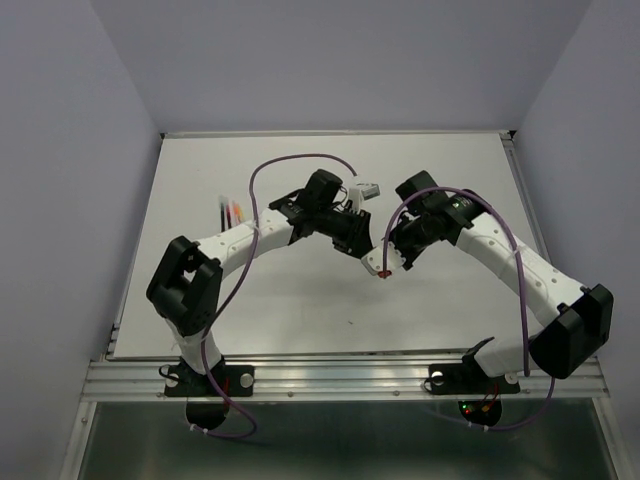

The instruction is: Insert the pens into the pen caps

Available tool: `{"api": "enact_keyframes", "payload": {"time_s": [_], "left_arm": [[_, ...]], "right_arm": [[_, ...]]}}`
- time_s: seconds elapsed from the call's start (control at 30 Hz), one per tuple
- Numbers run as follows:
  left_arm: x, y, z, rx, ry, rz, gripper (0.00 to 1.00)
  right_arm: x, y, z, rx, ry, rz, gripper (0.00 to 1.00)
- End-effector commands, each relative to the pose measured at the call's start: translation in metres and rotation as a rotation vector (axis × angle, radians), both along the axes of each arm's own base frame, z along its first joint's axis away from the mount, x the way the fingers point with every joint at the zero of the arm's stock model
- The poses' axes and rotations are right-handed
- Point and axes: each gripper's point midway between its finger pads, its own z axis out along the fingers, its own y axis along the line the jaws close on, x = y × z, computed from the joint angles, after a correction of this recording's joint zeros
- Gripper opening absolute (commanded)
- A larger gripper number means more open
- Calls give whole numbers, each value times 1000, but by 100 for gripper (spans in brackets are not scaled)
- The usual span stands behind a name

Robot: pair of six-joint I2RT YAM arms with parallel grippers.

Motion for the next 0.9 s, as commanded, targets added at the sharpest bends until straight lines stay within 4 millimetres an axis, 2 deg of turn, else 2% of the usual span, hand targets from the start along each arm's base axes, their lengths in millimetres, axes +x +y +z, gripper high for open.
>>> {"api": "enact_keyframes", "payload": {"time_s": [0.0, 0.2, 0.4, 0.5, 0.63, 0.87], "left_arm": [[65, -40, 98, -312, -401, 80, 0], [73, -49, 101, -333, -414, 70, 0], [78, -52, 122, -396, -450, 76, 0], [74, -51, 134, -424, -467, 58, 0], [64, -48, 140, -443, -456, 21, 0], [51, -40, 138, -438, -432, 11, 0]], "right_arm": [[-68, 39, 3, 161, 253, 182, 1], [-73, 37, 6, 167, 256, 189, 1], [-77, 34, 6, 160, 270, 184, 1], [-77, 33, 6, 160, 271, 167, 1], [-76, 32, 7, 172, 256, 147, 1], [-70, 35, 4, 187, 251, 101, 1]]}}
